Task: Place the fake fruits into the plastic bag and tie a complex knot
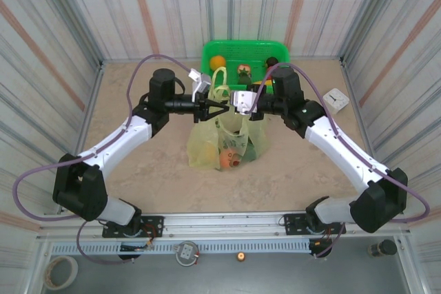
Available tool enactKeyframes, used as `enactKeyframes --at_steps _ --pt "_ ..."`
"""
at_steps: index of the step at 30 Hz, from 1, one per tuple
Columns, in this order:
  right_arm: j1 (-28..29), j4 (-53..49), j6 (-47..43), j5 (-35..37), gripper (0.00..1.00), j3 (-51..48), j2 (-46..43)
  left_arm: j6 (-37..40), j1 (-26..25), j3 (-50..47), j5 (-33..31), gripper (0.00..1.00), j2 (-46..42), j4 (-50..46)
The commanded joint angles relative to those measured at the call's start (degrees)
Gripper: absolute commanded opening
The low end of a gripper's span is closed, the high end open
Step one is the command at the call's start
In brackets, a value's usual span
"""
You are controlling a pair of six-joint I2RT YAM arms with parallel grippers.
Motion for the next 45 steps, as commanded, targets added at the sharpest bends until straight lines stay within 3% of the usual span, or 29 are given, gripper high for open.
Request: enactKeyframes --at_steps 1,12,25,41,45 --pt "0.6 -1.7 -1.3 -1.7 0.0 1.8 0.5 0.1 0.8 -0.7 1.8 0.4 -0.3 2.2" --pt "1.9 -5.3 -4.8 -2.1 0.0 4.6 2.6 -2.5 0.5 -0.7 6.4 0.43 0.3 5.1" --pt "2.0 -2.4 -3.8 -3.7 0.0 2.0 -0.3 -3.5 2.0 -1.0 4.8 0.44 0.4 5.2" --pt "1.4 -11.5 -5.9 -7.6 0.0 3.7 -2.5 0.2 0.7 -0.3 5.0 0.53 -0.6 0.0" --pt "1.5 -10.4 -5.1 -6.3 0.0 2.6 -3.4 0.3 1.0 -0.1 4.4 0.51 -0.6 -0.5"
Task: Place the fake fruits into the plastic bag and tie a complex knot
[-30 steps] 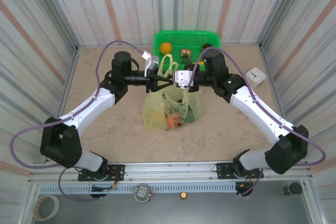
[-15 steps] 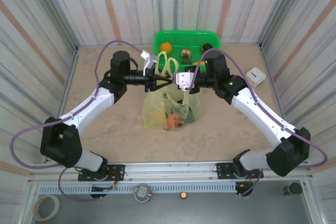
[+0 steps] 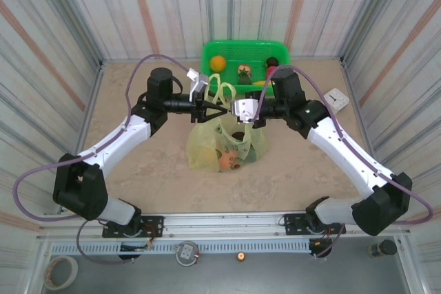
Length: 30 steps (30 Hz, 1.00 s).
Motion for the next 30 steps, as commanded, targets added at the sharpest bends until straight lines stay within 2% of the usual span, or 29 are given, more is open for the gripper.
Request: enactKeyframes --at_steps 1,11,13,18,30 --pt "0.4 0.4 -0.2 0.4 0.0 -0.2 -2.4 1.2 0.2 -0.1 -0.3 0.49 -0.8 -0.8" --pt "-0.5 1.7 -0.5 1.1 0.0 -2.5 -5.7 1.1 1.0 0.9 0.7 0.24 0.1 -1.4" --pt "-0.4 1.6 -0.6 1.4 0.0 -1.9 -5.2 2.1 0.8 1.0 0.9 0.23 0.0 -2.5" --pt "0.0 -2.7 -2.8 3.1 0.0 1.8 -1.5 6.4 -0.8 2.1 0.8 0.24 -0.3 -7.7" --pt "2.0 -5.7 -4.9 1.5 0.0 4.1 1.3 5.1 -0.9 1.9 2.9 0.44 -0.7 -5.9"
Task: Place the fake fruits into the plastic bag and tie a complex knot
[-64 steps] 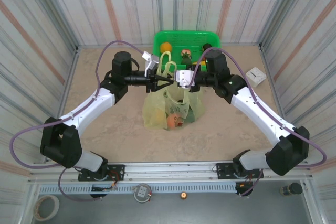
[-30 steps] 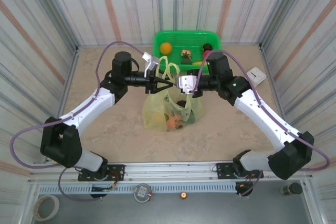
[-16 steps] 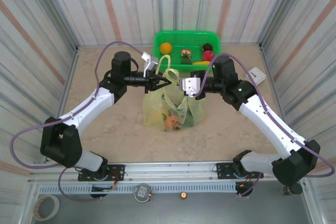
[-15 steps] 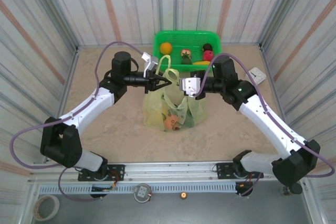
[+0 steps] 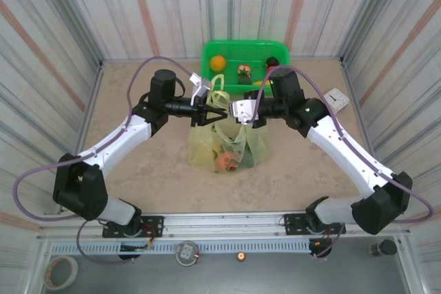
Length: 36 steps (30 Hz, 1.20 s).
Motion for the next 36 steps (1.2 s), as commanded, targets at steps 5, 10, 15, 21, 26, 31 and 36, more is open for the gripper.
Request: enactKeyframes --at_steps 5,10,15,21,26,31,36 --pt "1.6 -3.0 -2.4 -1.8 0.0 2.2 1.1 -0.8 -0.2 1.1 2.8 0.48 -0.6 1.7" --pt "1.8 -3.8 -2.9 -1.3 0.0 2.8 2.0 -1.8 -0.2 0.9 5.3 0.54 -0.5 3.1" --pt "2.7 -4.2 -3.4 -0.8 0.0 3.6 3.1 -2.5 -0.2 0.7 5.9 0.53 -0.4 4.3" --pt "3.5 -4.8 -3.9 0.4 0.0 4.2 4.8 -3.8 -0.2 0.2 6.2 0.48 -0.4 6.8" --pt "3.5 -4.2 -3.3 0.5 0.0 4.1 4.7 -3.8 0.0 -0.1 6.3 0.31 -0.4 7.4" --pt "2.5 -3.0 -1.6 0.3 0.0 3.8 4.1 -4.0 0.4 -0.7 6.5 0.17 -1.1 8.6" --pt "1.5 4.5 3.3 3.1 0.0 0.1 1.8 -3.9 0.7 -1.0 6.4 0.03 -1.6 9.5"
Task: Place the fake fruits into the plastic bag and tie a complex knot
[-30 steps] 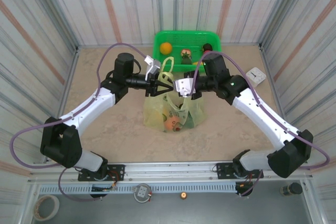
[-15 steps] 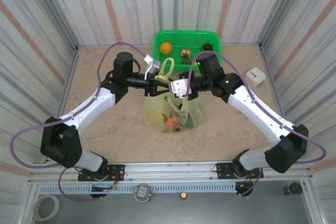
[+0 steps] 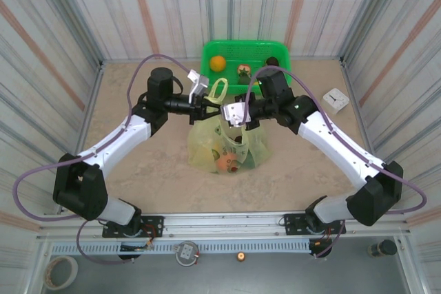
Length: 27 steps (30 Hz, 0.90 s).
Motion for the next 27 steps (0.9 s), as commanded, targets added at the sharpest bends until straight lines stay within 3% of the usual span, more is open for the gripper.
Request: enactKeyframes --at_steps 1,7,11,17,19,20,22,24,27 --pt "-0.8 6.9 5.1 3.5 0.0 -2.9 -2.8 0.1 0.4 -0.8 1.8 0.0 -1.5 1.7" --pt "0.5 17.9 11.6 8.0 0.33 -12.1 -8.5 -3.3 1.2 -1.9 0.1 0.0 -1.8 6.0" --pt "2.3 25.3 16.5 11.4 0.48 -17.4 -10.4 -3.9 1.3 -2.0 -0.3 0.0 -1.8 6.6" --pt "7.3 39.1 19.6 21.9 0.52 -22.0 -6.4 -4.9 1.3 -2.3 -0.4 0.0 -1.7 7.7" --pt "8.7 43.9 18.8 25.4 0.5 -22.6 -4.6 -5.1 1.0 -2.3 -0.1 0.0 -1.7 7.6" --pt "9.0 46.4 18.7 26.8 0.44 -22.9 -4.0 -4.9 0.9 -2.3 -0.1 0.0 -1.6 7.4" --pt "9.2 49.5 18.7 28.3 0.2 -22.9 -3.5 -4.8 0.7 -2.1 -0.1 0.0 -1.6 6.9" --pt "9.0 49.9 18.9 28.3 0.04 -22.6 -3.9 -4.6 0.7 -2.1 -0.6 0.0 -1.7 6.5" --pt "8.4 47.3 19.0 24.4 0.0 -22.3 -5.0 -4.4 0.9 -2.2 -1.4 0.06 -2.0 6.4"
